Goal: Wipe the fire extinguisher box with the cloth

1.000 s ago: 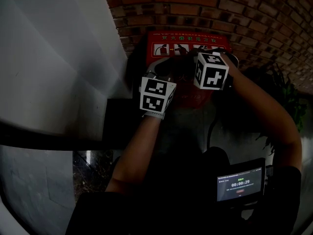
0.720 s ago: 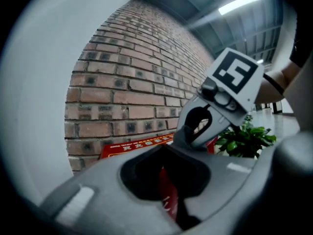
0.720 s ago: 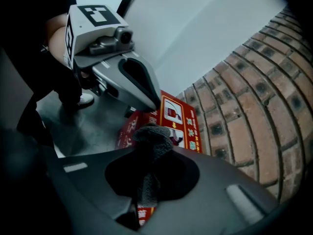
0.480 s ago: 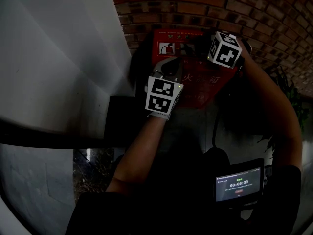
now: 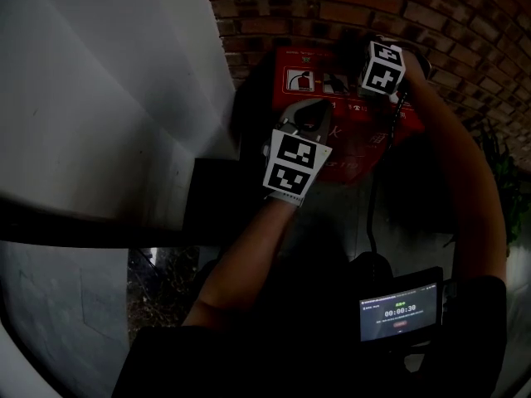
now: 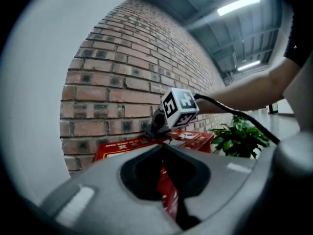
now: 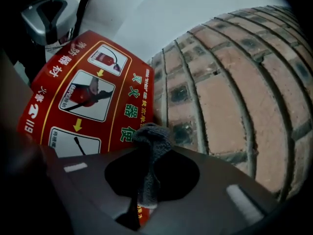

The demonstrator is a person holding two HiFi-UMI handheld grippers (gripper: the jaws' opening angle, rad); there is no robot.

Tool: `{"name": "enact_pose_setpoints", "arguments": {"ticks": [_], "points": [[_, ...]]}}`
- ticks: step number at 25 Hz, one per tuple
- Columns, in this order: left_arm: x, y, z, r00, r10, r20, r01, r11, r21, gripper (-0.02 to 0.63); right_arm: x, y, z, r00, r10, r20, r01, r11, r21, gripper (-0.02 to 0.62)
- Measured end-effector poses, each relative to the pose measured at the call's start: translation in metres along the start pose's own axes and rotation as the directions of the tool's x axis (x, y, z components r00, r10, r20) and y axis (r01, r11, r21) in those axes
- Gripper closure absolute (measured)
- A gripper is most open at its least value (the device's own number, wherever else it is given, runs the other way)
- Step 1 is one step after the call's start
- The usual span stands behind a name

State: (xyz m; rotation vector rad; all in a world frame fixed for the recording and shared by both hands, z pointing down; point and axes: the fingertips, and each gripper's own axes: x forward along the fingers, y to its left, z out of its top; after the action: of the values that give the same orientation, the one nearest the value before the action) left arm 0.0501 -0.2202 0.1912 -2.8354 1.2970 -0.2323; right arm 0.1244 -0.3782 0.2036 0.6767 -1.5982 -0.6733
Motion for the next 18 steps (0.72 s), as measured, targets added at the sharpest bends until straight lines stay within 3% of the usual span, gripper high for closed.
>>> {"name": "enact_pose_setpoints", "arguments": {"ticks": [5,10,18], "points": [[-0.002,0.004,-0.004,1.0,0.005,-0.001,-0.005,1.0,-0.017,0.604,0.0,0.01,-0.002,1.0,0.018,0.005,-0.018,0.999,-0.028,0.563],[-0.006,0.004,0.001,0.999,0.013,0.04,-0.014,1.0,0.015,0.604,-0.024,0.041,0.005,0.997,0.08,0.016,-0.079,0.995,-0.064,0.563],[0.002,-0.007,0.003,0.999,0.001,0.033,-0.001,1.0,0.012,0.604,-0.067,0.087,0.022,0.99,0.123,0.063,-0.115,0.986,-0.116,0.563]]}}
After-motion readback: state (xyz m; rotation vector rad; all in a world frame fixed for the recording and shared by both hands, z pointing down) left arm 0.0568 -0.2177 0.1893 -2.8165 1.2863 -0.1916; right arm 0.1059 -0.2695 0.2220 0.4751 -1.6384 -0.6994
